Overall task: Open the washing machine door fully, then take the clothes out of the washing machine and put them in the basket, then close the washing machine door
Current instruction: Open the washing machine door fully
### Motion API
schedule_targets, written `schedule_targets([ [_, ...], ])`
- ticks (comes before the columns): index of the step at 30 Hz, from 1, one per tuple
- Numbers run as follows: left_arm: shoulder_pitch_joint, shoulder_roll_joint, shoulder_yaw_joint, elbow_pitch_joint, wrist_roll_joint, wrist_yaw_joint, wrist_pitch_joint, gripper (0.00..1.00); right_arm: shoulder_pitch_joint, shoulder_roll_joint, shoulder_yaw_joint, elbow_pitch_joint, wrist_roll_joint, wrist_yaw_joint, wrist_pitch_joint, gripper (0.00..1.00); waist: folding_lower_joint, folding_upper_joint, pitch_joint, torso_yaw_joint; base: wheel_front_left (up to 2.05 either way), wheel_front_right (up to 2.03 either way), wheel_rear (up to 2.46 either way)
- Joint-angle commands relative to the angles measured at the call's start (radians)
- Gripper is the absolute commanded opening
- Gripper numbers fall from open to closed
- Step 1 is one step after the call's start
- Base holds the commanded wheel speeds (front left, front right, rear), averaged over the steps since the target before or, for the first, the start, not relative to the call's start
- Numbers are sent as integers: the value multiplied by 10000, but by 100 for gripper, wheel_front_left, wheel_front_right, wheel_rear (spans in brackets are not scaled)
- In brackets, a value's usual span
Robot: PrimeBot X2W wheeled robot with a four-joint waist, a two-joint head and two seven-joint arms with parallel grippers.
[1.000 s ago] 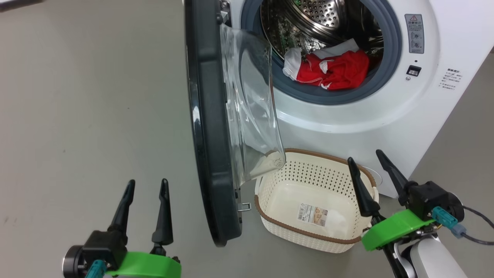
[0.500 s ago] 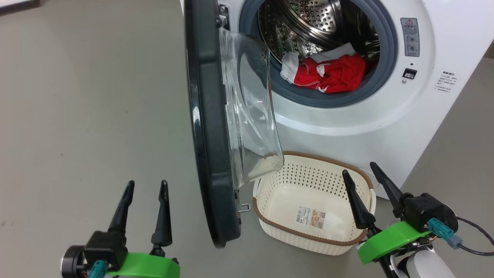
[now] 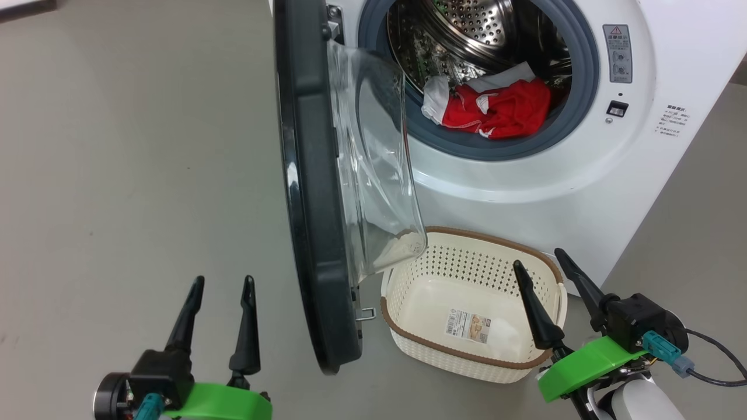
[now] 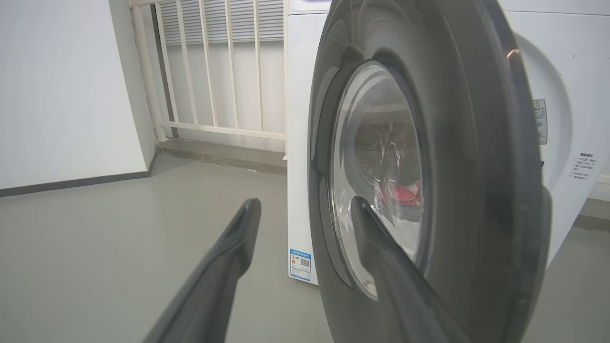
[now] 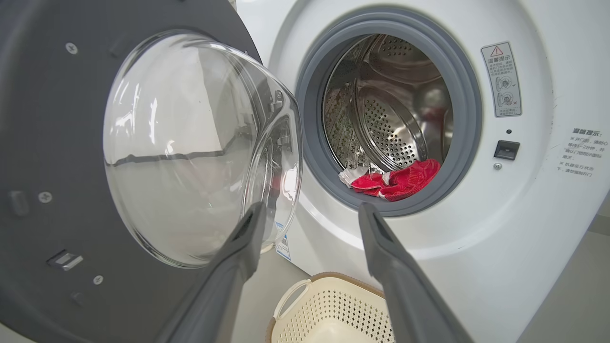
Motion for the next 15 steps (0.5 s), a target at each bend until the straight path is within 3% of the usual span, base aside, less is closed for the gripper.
schedule_targets([
  [1, -121, 98, 311, -188, 102, -17, -48, 100, -214, 31, 236, -220, 50, 35, -66, 100, 0, 0, 14, -2, 0, 0, 0],
  [2, -131, 95, 301, -183, 108, -11, -48, 100, -219, 31, 227, -220, 37, 35, -66, 100, 0, 0, 28, -2, 0, 0, 0],
  [3, -145, 92, 291, -189, 108, 1, -48, 43, -225, 31, 217, -221, 30, 35, -66, 100, 0, 0, 39, -1, 0, 0, 0],
  [4, -172, 89, 279, -214, 103, 8, -48, 11, -230, 31, 207, -222, 29, 35, -66, 100, 0, 0, 51, 0, 0, 0, 0],
  [5, -212, 85, 270, -262, 90, 6, -48, 0, -235, 31, 195, -223, 24, 35, -66, 100, 0, 0, 63, 4, 0, 0, 0],
  [15, -1007, 43, 363, -1811, -363, -200, -48, 0, -298, 31, 236, -203, 225, 35, -66, 100, 0, 0, 125, 16, 0, 0, 0],
])
